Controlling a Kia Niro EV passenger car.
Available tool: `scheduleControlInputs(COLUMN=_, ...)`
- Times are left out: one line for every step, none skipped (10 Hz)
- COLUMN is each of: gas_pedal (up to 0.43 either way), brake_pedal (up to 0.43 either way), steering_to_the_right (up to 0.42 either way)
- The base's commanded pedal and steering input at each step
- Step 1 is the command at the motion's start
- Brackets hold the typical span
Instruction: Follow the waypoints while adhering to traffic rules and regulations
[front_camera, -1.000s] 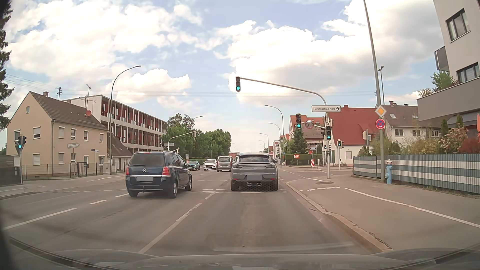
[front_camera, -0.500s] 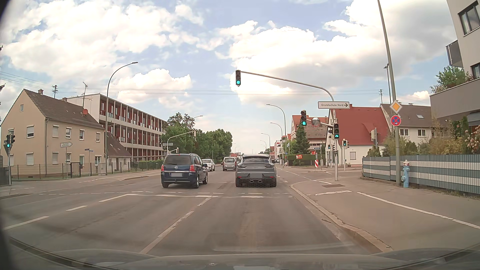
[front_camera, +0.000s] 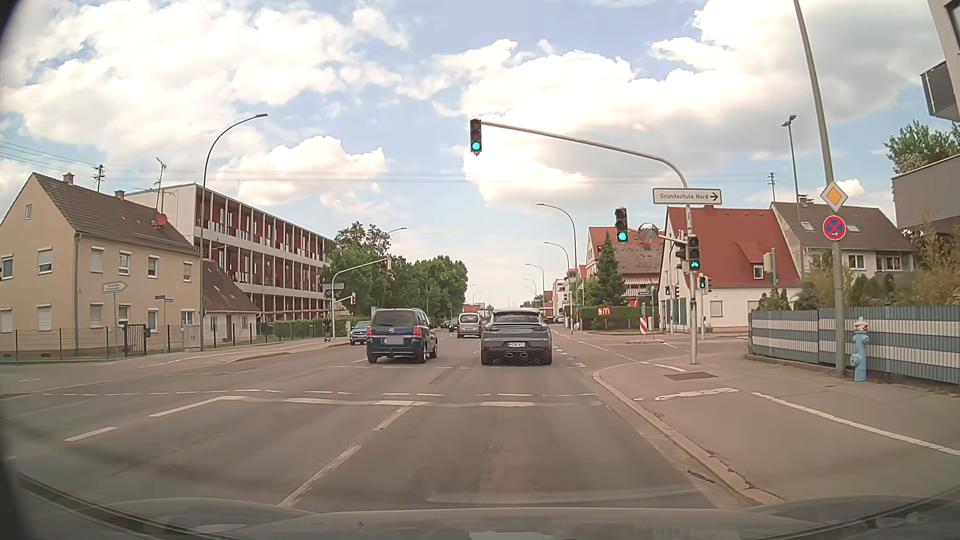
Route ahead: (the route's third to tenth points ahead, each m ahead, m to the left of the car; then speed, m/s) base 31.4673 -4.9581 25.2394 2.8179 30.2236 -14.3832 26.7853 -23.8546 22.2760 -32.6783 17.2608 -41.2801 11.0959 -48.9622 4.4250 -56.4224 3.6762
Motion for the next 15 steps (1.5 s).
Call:
scheduleControlInputs(gas_pedal=0.169, brake_pedal=0.018, steering_to_the_right=-0.010)
scheduleControlInputs(gas_pedal=0.157, brake_pedal=0.018, steering_to_the_right=-0.007)
scheduleControlInputs(gas_pedal=0.157, brake_pedal=0.018, steering_to_the_right=-0.005)
scheduleControlInputs(gas_pedal=0.138, brake_pedal=0.018, steering_to_the_right=-0.005)
scheduleControlInputs(gas_pedal=0.130, brake_pedal=0.024, steering_to_the_right=-0.005)
scheduleControlInputs(gas_pedal=0.098, brake_pedal=0.018, steering_to_the_right=-0.005)
scheduleControlInputs(gas_pedal=0.098, brake_pedal=0.024, steering_to_the_right=-0.004)
scheduleControlInputs(gas_pedal=0.098, brake_pedal=0.024, steering_to_the_right=-0.004)
scheduleControlInputs(gas_pedal=0.098, brake_pedal=0.018, steering_to_the_right=-0.003)
scheduleControlInputs(gas_pedal=0.087, brake_pedal=0.018, steering_to_the_right=-0.002)
scheduleControlInputs(gas_pedal=0.047, brake_pedal=0.018, steering_to_the_right=0.005)
scheduleControlInputs(gas_pedal=0.039, brake_pedal=0.018, steering_to_the_right=0.009)
scheduleControlInputs(gas_pedal=0.039, brake_pedal=0.018, steering_to_the_right=0.013)
scheduleControlInputs(gas_pedal=0.039, brake_pedal=0.018, steering_to_the_right=0.014)
scheduleControlInputs(gas_pedal=0.008, brake_pedal=0.018, steering_to_the_right=0.017)
